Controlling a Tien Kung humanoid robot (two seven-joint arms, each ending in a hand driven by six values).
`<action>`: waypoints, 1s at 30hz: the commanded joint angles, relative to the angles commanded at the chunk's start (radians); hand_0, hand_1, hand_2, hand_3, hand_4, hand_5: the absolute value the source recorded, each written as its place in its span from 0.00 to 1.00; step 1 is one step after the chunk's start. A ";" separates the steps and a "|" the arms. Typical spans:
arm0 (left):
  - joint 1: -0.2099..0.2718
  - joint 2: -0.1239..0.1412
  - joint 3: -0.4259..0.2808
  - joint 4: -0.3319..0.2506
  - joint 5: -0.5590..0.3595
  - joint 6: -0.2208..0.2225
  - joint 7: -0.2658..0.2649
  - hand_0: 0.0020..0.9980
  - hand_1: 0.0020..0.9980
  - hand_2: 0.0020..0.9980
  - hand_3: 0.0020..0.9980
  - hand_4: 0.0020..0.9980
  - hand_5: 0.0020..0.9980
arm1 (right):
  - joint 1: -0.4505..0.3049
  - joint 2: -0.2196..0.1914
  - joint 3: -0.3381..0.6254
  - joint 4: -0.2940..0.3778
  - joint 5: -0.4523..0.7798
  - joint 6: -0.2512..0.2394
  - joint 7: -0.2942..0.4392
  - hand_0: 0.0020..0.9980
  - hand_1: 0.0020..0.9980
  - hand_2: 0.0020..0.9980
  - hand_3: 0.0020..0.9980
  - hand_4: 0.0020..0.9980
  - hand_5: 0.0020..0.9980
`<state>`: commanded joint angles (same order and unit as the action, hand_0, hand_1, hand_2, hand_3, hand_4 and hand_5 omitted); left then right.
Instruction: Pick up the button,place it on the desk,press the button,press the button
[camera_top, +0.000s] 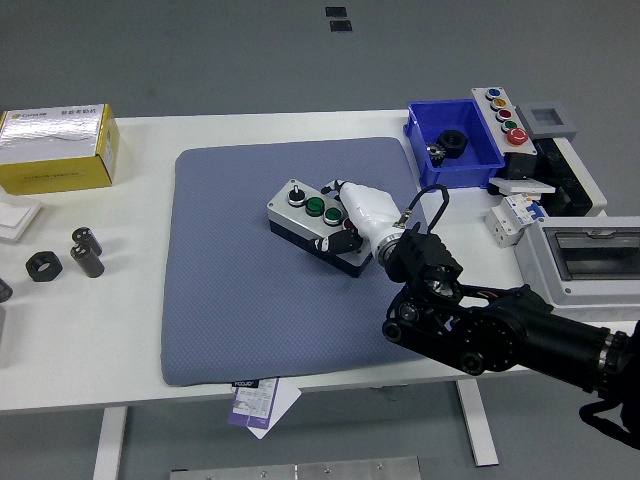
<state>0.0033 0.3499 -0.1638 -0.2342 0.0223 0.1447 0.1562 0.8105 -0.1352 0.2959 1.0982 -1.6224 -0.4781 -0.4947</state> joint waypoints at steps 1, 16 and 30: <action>0.000 0.000 -0.001 0.000 0.001 0.000 0.000 0.63 0.52 0.52 0.69 0.74 0.18 | 0.000 -0.001 0.003 0.001 -0.004 -0.003 0.002 0.19 0.30 0.34 0.32 0.02 0.00; 0.002 -0.006 -0.001 0.000 0.003 0.001 0.000 0.63 0.52 0.52 0.69 0.74 0.18 | 0.019 -0.085 -0.021 0.126 0.063 -0.065 0.161 0.18 0.29 0.33 0.31 0.01 0.00; -0.001 -0.014 0.019 0.002 -0.014 0.000 0.000 0.63 0.52 0.52 0.69 0.74 0.19 | 0.036 -0.162 -0.234 0.169 0.017 0.013 0.381 0.25 0.33 0.34 0.32 0.06 0.00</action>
<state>0.0023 0.3364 -0.1449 -0.2320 0.0085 0.1445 0.1563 0.8460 -0.2973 0.0616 1.2671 -1.6050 -0.4653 -0.1133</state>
